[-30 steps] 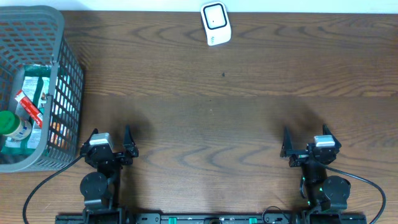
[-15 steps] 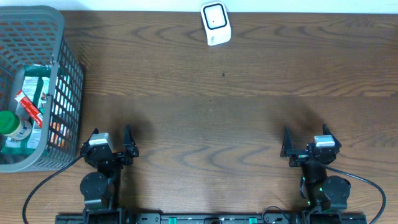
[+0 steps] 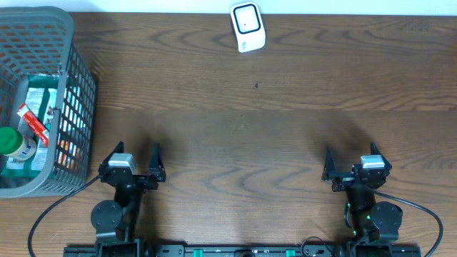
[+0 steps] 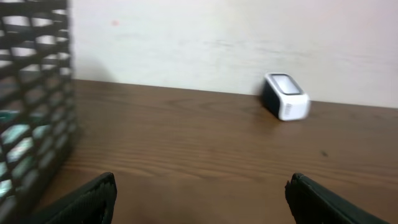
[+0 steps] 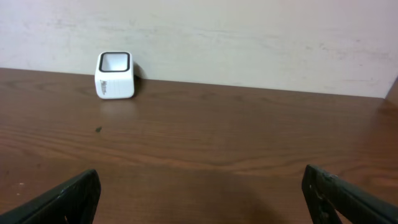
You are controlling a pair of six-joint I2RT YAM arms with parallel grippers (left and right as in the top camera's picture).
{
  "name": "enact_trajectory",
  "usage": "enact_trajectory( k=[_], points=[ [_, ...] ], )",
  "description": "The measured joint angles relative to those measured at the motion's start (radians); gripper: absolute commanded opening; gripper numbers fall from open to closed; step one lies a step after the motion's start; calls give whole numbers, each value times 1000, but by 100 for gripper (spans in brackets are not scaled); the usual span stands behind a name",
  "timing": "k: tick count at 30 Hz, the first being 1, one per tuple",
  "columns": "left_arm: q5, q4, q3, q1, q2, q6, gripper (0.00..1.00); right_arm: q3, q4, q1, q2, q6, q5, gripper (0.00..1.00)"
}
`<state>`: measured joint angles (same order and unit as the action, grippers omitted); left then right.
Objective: Scan the item barcode
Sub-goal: 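Move the left gripper over the basket above the green-capped jar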
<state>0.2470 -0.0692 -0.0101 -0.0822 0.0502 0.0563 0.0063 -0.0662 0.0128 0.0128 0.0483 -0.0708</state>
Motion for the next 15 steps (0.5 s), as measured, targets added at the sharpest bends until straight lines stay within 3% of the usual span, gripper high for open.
enact_trajectory(
  k=[8, 15],
  points=[
    [101, 132, -89, 0, 9, 22, 88, 0, 0, 0, 0, 0, 0, 99],
    [128, 466, -513, 0, 159, 26, 88, 0, 1, 0, 0, 0, 0, 99]
  ],
)
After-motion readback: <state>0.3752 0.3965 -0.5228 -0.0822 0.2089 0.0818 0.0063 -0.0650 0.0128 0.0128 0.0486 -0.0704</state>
